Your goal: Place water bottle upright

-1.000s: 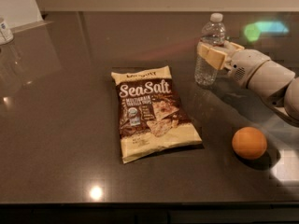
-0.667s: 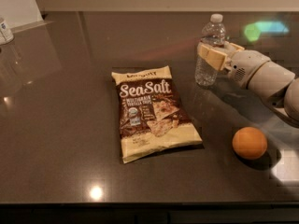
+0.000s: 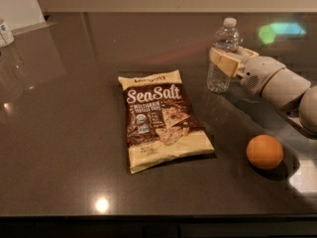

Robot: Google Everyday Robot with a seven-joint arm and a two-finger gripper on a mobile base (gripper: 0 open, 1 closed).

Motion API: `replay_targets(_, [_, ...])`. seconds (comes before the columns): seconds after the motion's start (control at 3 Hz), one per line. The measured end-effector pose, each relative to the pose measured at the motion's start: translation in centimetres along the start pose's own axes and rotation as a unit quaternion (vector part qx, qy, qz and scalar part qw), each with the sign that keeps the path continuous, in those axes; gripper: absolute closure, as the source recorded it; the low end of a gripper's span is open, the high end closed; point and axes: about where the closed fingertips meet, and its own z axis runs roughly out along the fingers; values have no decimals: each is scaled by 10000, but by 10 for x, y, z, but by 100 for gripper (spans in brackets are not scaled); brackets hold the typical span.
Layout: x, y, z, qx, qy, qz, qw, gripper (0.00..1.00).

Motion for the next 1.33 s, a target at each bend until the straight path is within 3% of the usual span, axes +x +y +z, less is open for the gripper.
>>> replay_targets(0.67, [-3, 3, -2, -43, 52, -13, 10000, 15])
replay_targets(1.0, [-3, 1, -1, -25, 51, 9, 10000, 0])
replay_targets(1.33, [-3, 1, -1, -25, 51, 9, 10000, 0])
